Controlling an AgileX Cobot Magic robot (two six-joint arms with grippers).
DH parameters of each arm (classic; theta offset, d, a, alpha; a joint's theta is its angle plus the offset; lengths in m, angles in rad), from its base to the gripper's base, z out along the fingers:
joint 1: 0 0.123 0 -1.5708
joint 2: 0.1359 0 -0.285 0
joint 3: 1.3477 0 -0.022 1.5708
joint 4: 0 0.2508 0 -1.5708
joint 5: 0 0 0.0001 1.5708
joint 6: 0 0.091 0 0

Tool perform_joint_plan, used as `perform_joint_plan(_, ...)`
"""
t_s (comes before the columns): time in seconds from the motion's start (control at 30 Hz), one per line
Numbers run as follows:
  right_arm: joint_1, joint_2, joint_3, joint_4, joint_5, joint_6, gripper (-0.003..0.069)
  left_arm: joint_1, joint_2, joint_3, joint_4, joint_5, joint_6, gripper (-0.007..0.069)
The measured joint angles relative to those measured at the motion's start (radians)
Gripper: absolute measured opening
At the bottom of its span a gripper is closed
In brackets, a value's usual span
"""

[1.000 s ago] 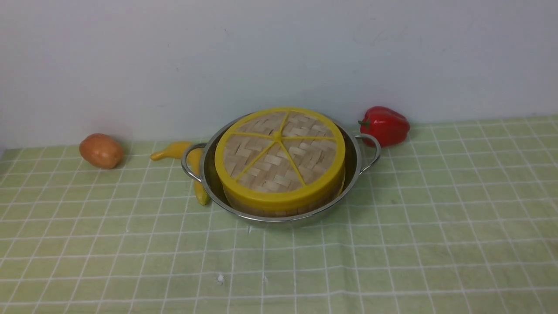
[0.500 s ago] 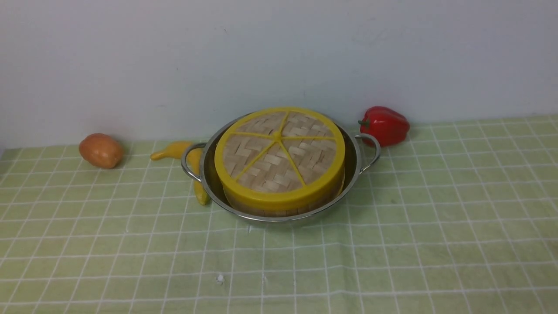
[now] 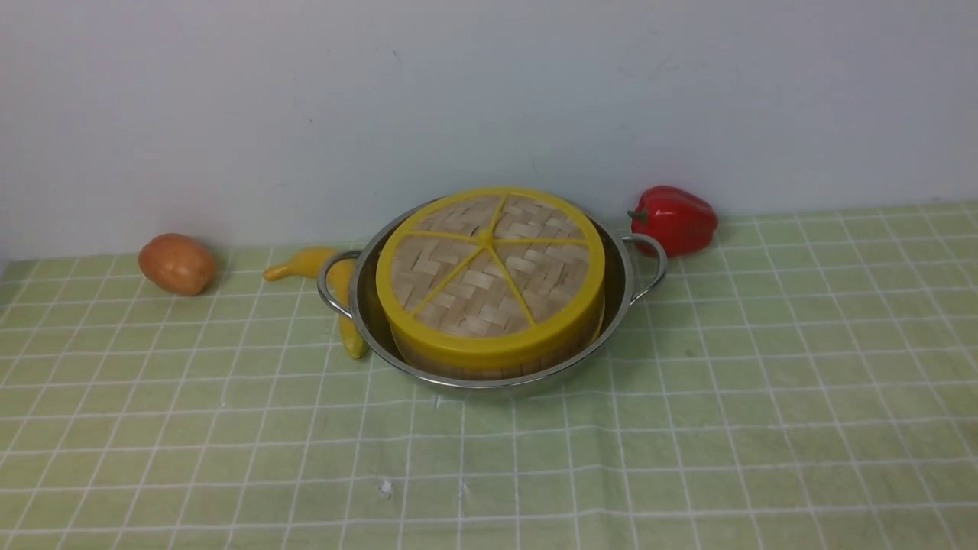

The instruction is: Place the steamer in the pot on the green tablecloth, and put the lid on the steamer.

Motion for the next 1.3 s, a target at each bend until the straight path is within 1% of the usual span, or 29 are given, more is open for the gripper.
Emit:
perform_joint_plan(0.53,0.000,0.000,0.000,0.000,0.000,0.000,0.0248,0.000,0.000,0.000,0.000,0.000,0.000,0.0221)
perform_joint_plan(1.0,0.000,0.000,0.000,0.000,-0.001,0.000,0.0248,0.000,0.000,0.000,0.000,0.000,0.000,0.0233)
perform_joint_plan(1.3,0.000,0.000,0.000,0.000,-0.001,0.023,0.0248,0.000,0.000,0.000,0.000,0.000,0.000,0.0242)
